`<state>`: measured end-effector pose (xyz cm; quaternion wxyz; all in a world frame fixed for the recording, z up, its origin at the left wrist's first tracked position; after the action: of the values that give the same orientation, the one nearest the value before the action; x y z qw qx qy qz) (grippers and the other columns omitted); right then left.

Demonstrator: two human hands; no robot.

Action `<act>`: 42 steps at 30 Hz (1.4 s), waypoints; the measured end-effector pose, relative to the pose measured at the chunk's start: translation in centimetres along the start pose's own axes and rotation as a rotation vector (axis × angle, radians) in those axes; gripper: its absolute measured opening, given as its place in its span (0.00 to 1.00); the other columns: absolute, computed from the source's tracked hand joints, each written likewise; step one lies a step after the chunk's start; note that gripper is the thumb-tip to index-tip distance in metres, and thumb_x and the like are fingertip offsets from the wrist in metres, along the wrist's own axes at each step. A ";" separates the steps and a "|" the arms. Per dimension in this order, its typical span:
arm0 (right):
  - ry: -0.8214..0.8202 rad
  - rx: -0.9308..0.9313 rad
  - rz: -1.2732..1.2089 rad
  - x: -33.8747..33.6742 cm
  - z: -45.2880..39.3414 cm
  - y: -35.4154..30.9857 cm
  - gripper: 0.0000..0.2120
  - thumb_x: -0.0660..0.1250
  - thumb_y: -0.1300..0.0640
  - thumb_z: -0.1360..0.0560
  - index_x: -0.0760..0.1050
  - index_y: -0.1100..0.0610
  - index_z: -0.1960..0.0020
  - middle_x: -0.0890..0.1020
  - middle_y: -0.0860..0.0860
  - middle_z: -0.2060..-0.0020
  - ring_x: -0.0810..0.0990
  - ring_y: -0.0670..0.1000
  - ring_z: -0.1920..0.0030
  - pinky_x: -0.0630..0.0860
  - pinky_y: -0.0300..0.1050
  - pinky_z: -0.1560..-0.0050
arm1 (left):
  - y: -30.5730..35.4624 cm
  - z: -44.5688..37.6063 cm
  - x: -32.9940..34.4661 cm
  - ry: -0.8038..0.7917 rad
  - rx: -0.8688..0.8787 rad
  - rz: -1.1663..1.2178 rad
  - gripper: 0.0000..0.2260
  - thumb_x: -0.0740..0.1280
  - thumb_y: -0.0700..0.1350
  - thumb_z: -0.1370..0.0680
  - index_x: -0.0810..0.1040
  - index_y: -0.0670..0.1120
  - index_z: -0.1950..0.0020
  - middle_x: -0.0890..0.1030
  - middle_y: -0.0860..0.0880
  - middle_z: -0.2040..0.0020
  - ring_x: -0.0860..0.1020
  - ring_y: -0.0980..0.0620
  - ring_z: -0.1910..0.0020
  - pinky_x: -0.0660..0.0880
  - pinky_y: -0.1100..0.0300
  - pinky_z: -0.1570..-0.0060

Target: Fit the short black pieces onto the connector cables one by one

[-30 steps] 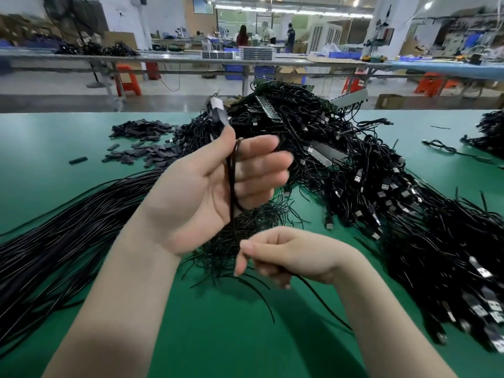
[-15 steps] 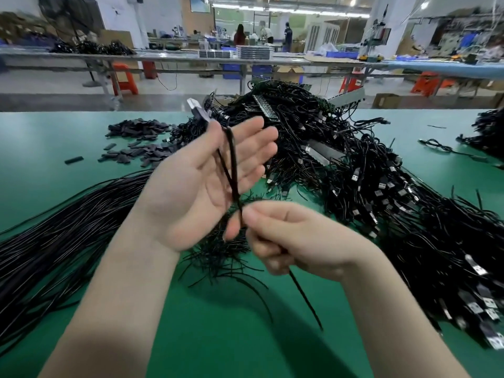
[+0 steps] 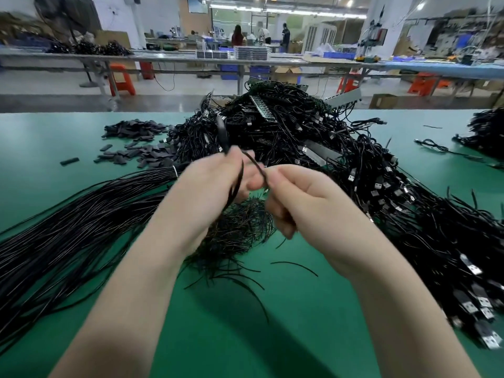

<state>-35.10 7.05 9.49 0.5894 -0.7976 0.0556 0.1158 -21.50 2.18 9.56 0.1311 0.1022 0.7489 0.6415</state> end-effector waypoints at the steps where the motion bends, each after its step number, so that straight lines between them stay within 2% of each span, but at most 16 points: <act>1: -0.072 -0.003 -0.026 0.8 0.0 0.0 0.15 0.56 0.52 0.18 0.78 0.55 0.58 0.69 0.44 0.75 0.67 0.46 0.74 0.64 0.38 0.73 | 0.4 -0.1 -0.1 -0.026 0.006 0.209 0.15 0.55 0.51 0.16 0.79 0.48 0.43 0.86 0.52 0.50 0.83 0.57 0.49 0.78 0.61 0.55; 3: -0.200 0.061 -0.087 2.1 0.0 0.6 0.16 0.56 0.53 0.17 0.77 0.54 0.59 0.67 0.45 0.75 0.66 0.47 0.74 0.63 0.40 0.71 | 1.0 0.0 0.0 -0.138 0.000 0.554 0.16 0.55 0.51 0.18 0.79 0.46 0.44 0.86 0.51 0.51 0.84 0.56 0.52 0.79 0.62 0.58; 5: -0.203 0.138 -0.070 2.1 -0.1 1.5 0.16 0.57 0.52 0.18 0.75 0.54 0.61 0.66 0.45 0.75 0.64 0.49 0.73 0.61 0.44 0.69 | 1.2 0.3 0.4 -0.175 -0.010 0.646 0.14 0.56 0.50 0.19 0.79 0.45 0.50 0.83 0.53 0.62 0.83 0.56 0.62 0.78 0.64 0.62; 8: -0.196 0.108 0.102 1.3 -0.2 1.9 0.07 0.63 0.51 0.20 0.77 0.53 0.51 0.78 0.53 0.67 0.73 0.49 0.66 0.71 0.47 0.61 | 0.5 0.1 0.7 -0.101 -0.009 0.492 0.13 0.55 0.49 0.16 0.75 0.47 0.54 0.74 0.55 0.70 0.76 0.56 0.68 0.76 0.63 0.63; 10: -0.213 0.082 0.038 1.0 -0.3 2.1 0.17 0.68 0.51 0.25 0.74 0.55 0.38 0.83 0.53 0.54 0.78 0.45 0.56 0.77 0.44 0.49 | 0.0 0.1 1.0 -0.098 0.003 0.395 0.12 0.56 0.50 0.17 0.75 0.47 0.55 0.77 0.51 0.66 0.77 0.52 0.62 0.75 0.54 0.53; 13: -0.125 -0.028 -0.066 1.1 -0.4 1.5 0.04 0.68 0.57 0.25 0.77 0.57 0.51 0.80 0.50 0.61 0.78 0.46 0.59 0.77 0.37 0.55 | -0.4 0.3 1.7 -0.215 -0.003 0.350 0.11 0.59 0.53 0.22 0.74 0.46 0.55 0.82 0.46 0.59 0.79 0.48 0.58 0.69 0.49 0.55; 18: -0.013 0.051 0.138 1.8 -1.0 3.0 0.13 0.64 0.53 0.21 0.74 0.64 0.48 0.77 0.64 0.60 0.76 0.55 0.63 0.78 0.56 0.55 | -1.2 -0.1 1.7 -0.235 -0.089 0.417 0.11 0.58 0.51 0.20 0.73 0.45 0.55 0.82 0.51 0.64 0.81 0.56 0.63 0.77 0.60 0.58; 23: -0.049 0.211 -0.117 4.1 -1.3 4.6 0.10 0.58 0.54 0.18 0.72 0.60 0.46 0.77 0.53 0.60 0.79 0.46 0.64 0.79 0.47 0.57 | -2.1 -0.1 1.0 -0.078 -0.180 0.217 0.13 0.59 0.51 0.18 0.77 0.47 0.58 0.80 0.53 0.67 0.78 0.57 0.67 0.70 0.63 0.73; 26: -0.025 0.214 -0.177 4.9 -1.1 4.8 0.09 0.57 0.54 0.18 0.71 0.59 0.47 0.78 0.50 0.61 0.79 0.45 0.66 0.79 0.44 0.61 | -2.6 0.1 0.9 -0.017 -0.158 0.130 0.17 0.60 0.51 0.17 0.80 0.52 0.64 0.79 0.53 0.67 0.76 0.55 0.66 0.68 0.60 0.72; 29: 0.024 0.170 0.031 4.8 -0.6 5.2 0.10 0.55 0.53 0.18 0.70 0.58 0.48 0.77 0.50 0.65 0.78 0.46 0.69 0.80 0.50 0.62 | -3.0 0.0 0.8 0.047 -0.106 -0.121 0.20 0.60 0.52 0.17 0.81 0.54 0.67 0.80 0.56 0.68 0.76 0.56 0.66 0.70 0.58 0.66; 33: -0.041 0.177 0.388 4.5 0.2 6.1 0.14 0.51 0.56 0.18 0.69 0.56 0.37 0.70 0.43 0.69 0.72 0.38 0.74 0.68 0.31 0.71 | -3.8 -0.1 0.7 0.053 -0.108 -0.665 0.22 0.58 0.57 0.18 0.84 0.44 0.57 0.84 0.46 0.61 0.80 0.49 0.58 0.74 0.53 0.54; 35: -0.099 0.229 0.438 4.2 0.9 6.4 0.11 0.50 0.57 0.18 0.70 0.57 0.53 0.69 0.46 0.69 0.71 0.42 0.71 0.71 0.39 0.67 | -4.1 0.7 0.2 0.115 -0.085 -0.821 0.25 0.59 0.60 0.20 0.83 0.40 0.57 0.84 0.46 0.63 0.82 0.50 0.60 0.76 0.55 0.53; 37: -0.094 0.330 0.365 3.4 1.6 6.8 0.13 0.50 0.57 0.18 0.67 0.54 0.60 0.69 0.48 0.70 0.68 0.47 0.71 0.67 0.42 0.70 | -3.8 2.1 -0.6 0.227 0.009 -0.788 0.21 0.61 0.61 0.21 0.83 0.47 0.60 0.84 0.52 0.65 0.82 0.55 0.63 0.78 0.56 0.54; 39: -0.098 0.482 0.169 2.3 2.4 7.4 0.13 0.50 0.59 0.19 0.68 0.54 0.58 0.66 0.48 0.73 0.64 0.46 0.76 0.61 0.37 0.75 | -3.3 3.7 -0.9 0.300 0.231 -0.847 0.14 0.62 0.58 0.21 0.81 0.51 0.52 0.83 0.55 0.56 0.81 0.54 0.55 0.77 0.54 0.52; 40: -0.147 0.542 0.114 1.9 2.8 7.6 0.12 0.50 0.59 0.19 0.68 0.55 0.58 0.64 0.48 0.73 0.61 0.46 0.78 0.58 0.35 0.77 | -3.3 4.4 -0.5 0.208 0.355 -0.958 0.13 0.64 0.56 0.21 0.79 0.50 0.42 0.81 0.53 0.44 0.78 0.51 0.44 0.75 0.51 0.44; 42: -0.321 0.601 0.150 1.6 3.6 7.7 0.11 0.50 0.60 0.20 0.65 0.55 0.59 0.62 0.49 0.73 0.59 0.46 0.78 0.56 0.36 0.76 | -4.8 5.0 1.1 -0.172 0.426 -1.250 0.28 0.65 0.55 0.21 0.62 0.49 0.23 0.62 0.49 0.23 0.60 0.48 0.25 0.62 0.45 0.28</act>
<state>-35.68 8.25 0.91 0.7889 -0.5537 0.0522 0.2614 -20.83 6.51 3.99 0.5146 -0.2769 0.7645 0.2722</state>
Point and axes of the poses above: each hand's wrist, its own z-axis away from the middle knuckle, its own x-axis out of the palm, y = z × x, the point moved 3 cm from there along -z, towards the middle knuckle
